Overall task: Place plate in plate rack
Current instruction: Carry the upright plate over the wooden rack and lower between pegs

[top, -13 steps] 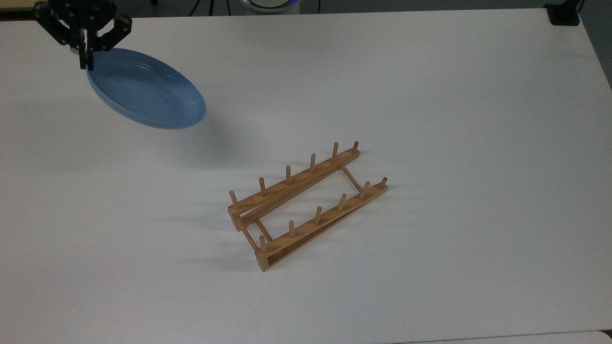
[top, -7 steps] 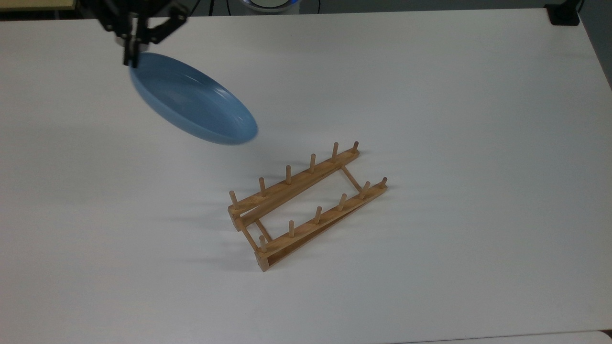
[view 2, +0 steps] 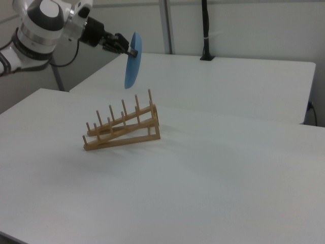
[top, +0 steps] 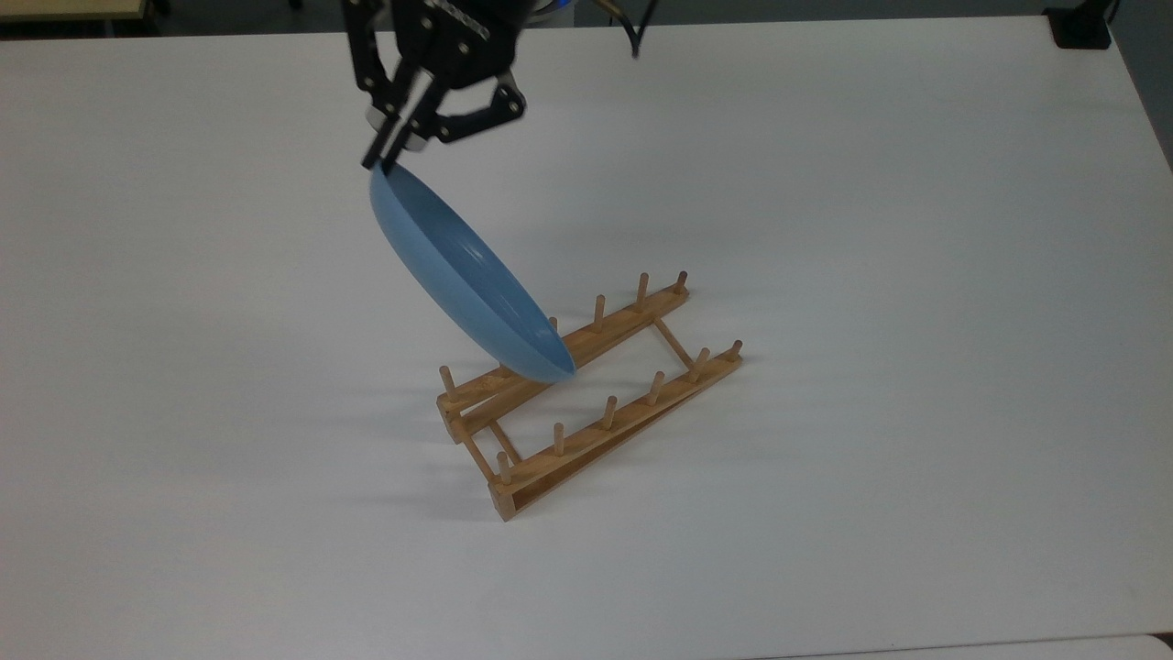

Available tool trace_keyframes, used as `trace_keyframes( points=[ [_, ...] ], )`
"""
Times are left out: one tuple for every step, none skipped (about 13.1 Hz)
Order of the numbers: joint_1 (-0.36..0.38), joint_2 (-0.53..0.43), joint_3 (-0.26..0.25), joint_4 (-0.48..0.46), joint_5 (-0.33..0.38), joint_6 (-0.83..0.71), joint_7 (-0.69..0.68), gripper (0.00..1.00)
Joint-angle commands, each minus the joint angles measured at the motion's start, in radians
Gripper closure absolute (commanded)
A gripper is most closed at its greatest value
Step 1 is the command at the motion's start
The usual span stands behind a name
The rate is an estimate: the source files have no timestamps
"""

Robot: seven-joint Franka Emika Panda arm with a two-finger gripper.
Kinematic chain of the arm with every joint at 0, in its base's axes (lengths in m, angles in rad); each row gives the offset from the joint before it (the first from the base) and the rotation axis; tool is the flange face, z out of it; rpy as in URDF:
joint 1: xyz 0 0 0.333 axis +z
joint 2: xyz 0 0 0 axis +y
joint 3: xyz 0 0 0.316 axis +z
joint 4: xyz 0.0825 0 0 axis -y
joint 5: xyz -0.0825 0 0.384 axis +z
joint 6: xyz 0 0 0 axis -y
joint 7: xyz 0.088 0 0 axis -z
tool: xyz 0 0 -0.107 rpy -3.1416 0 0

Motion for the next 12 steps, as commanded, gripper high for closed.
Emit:
trace_keyframes(
  points=[
    [0.023,0.039,0.019,-0.048,-0.169,0.027,0.213,1.00],
    [0.035,0.053,0.017,-0.053,-0.182,0.027,0.239,1.00],
    [0.040,0.062,0.019,-0.056,-0.191,0.027,0.253,1.00],
    [0.052,0.072,0.017,-0.065,-0.200,0.025,0.256,1.00],
    [0.058,0.073,0.019,-0.066,-0.202,0.025,0.256,1.00],
    [0.060,0.081,0.019,-0.068,-0.202,0.025,0.256,1.00],
    [0.062,0.090,0.019,-0.070,-0.203,0.025,0.256,1.00],
    [0.062,0.093,0.019,-0.071,-0.208,0.023,0.256,1.00],
    [0.062,0.093,0.019,-0.077,-0.214,0.023,0.256,1.00],
    [0.063,0.093,0.019,-0.083,-0.220,0.023,0.256,1.00],
    [0.063,0.095,0.019,-0.086,-0.226,0.023,0.256,1.00],
    [0.062,0.095,0.019,-0.093,-0.237,0.023,0.258,1.00]
  ],
)
